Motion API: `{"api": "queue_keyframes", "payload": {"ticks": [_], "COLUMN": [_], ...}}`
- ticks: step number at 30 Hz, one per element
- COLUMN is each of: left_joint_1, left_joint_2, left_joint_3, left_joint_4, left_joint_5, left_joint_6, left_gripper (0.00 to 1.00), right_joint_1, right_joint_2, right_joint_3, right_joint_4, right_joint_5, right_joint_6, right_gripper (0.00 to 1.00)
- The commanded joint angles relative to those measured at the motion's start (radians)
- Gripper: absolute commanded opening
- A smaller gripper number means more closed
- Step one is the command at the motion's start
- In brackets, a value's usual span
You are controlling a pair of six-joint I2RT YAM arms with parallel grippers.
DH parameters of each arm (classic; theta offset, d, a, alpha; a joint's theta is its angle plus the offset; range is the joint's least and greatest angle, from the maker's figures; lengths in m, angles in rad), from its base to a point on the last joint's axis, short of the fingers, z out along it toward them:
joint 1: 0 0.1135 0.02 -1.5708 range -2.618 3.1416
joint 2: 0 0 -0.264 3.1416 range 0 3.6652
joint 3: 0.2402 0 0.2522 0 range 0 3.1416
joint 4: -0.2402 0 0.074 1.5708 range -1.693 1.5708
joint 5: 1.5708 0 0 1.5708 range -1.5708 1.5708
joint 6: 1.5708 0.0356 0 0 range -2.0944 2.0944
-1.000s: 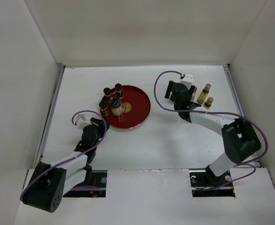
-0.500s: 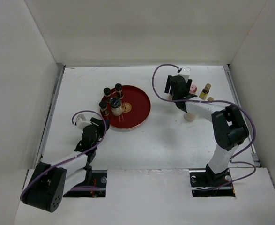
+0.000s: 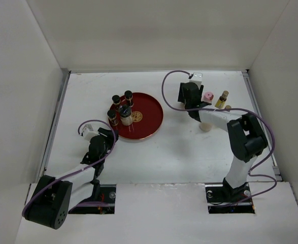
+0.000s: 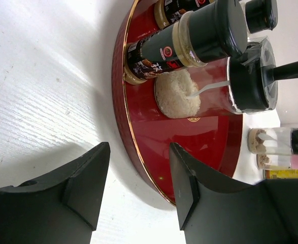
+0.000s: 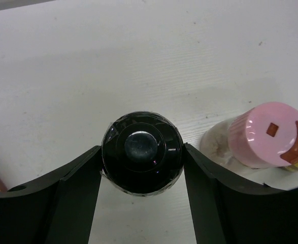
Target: Organize the condiment bottles
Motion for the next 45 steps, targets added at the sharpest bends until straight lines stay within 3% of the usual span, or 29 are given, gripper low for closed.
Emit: {"api": "queue_keyframes", "payload": {"ticks": [1, 13, 20, 27, 35, 45], "left_joint_1": [-0.004, -0.004, -0.002, -0.004, -0.004, 0.001], "left_joint_2": [-0.014, -0.019, -0.017, -0.013, -0.001, -0.014], "left_joint_3": [-0.007, -0.007, -0.009, -0.009, -0.004, -0.006], "left_joint_4": [0.054, 0.051, 0.054, 0.054, 0.054, 0.056], "left_joint_5": [-0.01, -0.008, -0.003, 0.0, 0.007, 0.007], "left_joint_6": [0.01, 0.012, 0.01, 0.009, 0.009, 0.01], "left_gripper": [0.48, 0.49, 0.49, 0.49, 0.5, 0.5], "right_joint_1": [0.092, 0.288, 0.334, 0.346, 0.357, 0.374], "right_joint_2": [-0.099, 0.128, 0.277, 0.352, 0.352, 0.051], "right_joint_3": [0.04, 0.34, 0.503, 0.557, 0.54, 0.332], "right_joint_4": [0.151, 0.134, 0.063, 0.033, 0.03, 0.103], "right_joint_5": [-0.013, -0.115, -0.125, -0.112, -0.1, -0.099], "right_joint_6": [-0.054, -0.045, -0.042, -0.031, -0.02, -0.02], "right_gripper": [0.46, 0.48, 0.48, 0.5, 0.85, 0.92]}}
